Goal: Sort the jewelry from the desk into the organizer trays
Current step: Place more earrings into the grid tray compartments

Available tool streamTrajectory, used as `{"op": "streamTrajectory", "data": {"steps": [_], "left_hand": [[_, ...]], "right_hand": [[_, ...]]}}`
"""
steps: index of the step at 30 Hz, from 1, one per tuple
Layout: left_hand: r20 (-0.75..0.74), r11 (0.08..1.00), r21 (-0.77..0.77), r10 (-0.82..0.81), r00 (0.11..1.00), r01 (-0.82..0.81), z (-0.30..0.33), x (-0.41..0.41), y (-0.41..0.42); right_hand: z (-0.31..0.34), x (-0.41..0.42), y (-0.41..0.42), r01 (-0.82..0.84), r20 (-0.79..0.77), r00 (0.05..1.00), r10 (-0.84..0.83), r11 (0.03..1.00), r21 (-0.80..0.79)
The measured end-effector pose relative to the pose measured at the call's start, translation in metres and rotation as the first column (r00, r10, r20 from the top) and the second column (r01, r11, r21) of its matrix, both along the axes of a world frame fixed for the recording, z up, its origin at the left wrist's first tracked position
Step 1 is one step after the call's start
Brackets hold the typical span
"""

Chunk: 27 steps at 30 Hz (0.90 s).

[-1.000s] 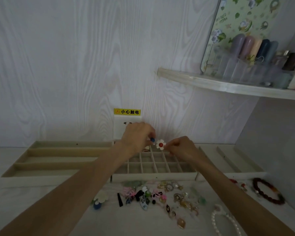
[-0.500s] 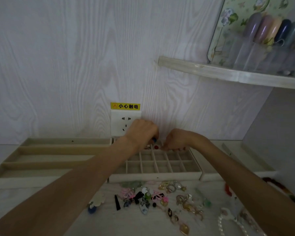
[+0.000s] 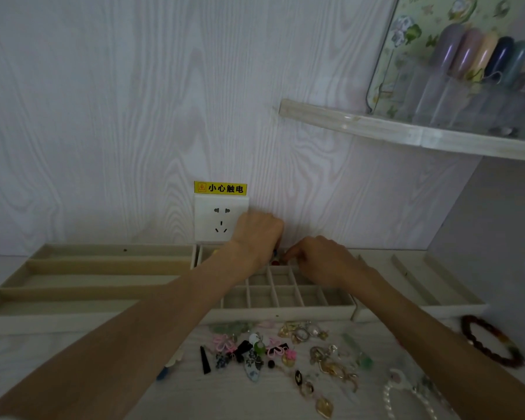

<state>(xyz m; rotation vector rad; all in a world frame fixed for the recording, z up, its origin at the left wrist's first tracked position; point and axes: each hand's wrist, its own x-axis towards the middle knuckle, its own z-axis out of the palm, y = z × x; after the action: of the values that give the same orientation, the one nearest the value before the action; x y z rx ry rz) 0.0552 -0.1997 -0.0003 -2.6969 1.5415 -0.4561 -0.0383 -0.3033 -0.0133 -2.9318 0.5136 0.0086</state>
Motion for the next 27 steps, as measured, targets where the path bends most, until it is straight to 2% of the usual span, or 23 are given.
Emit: {"op": "streamTrajectory", "data": {"steps": [4,11,16,22,24,27], "left_hand": [[-0.053,1.0,-0.012,0.025,0.998,-0.026,-0.007,0.001,-0.002],[-0.275,0.989,-0.135,0.016,0.961,-0.055,0.004,0.01,0.03],[-0.379,0.982,-0.151,0.047,0.924,-0.112,0.028,0.011,0.107],[-0.498,0.989,-0.065,0.082,0.863,-0.131,0.025,-0.001,0.195],[-0.527,0.996,-0.01,0.067,0.847,-0.085,0.02,-0.006,0.215],[-0.586,0.998,0.056,0.066,0.808,-0.04,0.01,-0.011,0.235]], "right_hand": [[0.006,-0.004,-0.003,0.036,0.047,0.998,-0.04,0.996,0.08],[0.027,-0.025,-0.005,0.052,0.135,0.989,-0.067,0.992,0.113],[0.037,-0.036,0.024,-0.063,0.202,0.979,0.021,0.977,0.203],[0.024,-0.039,0.111,-0.297,0.124,0.953,0.276,0.933,0.204],[0.015,-0.038,0.138,-0.366,0.091,0.93,0.355,0.915,0.169],[0.0,-0.034,0.168,-0.386,0.071,0.922,0.38,0.919,0.087]]}}
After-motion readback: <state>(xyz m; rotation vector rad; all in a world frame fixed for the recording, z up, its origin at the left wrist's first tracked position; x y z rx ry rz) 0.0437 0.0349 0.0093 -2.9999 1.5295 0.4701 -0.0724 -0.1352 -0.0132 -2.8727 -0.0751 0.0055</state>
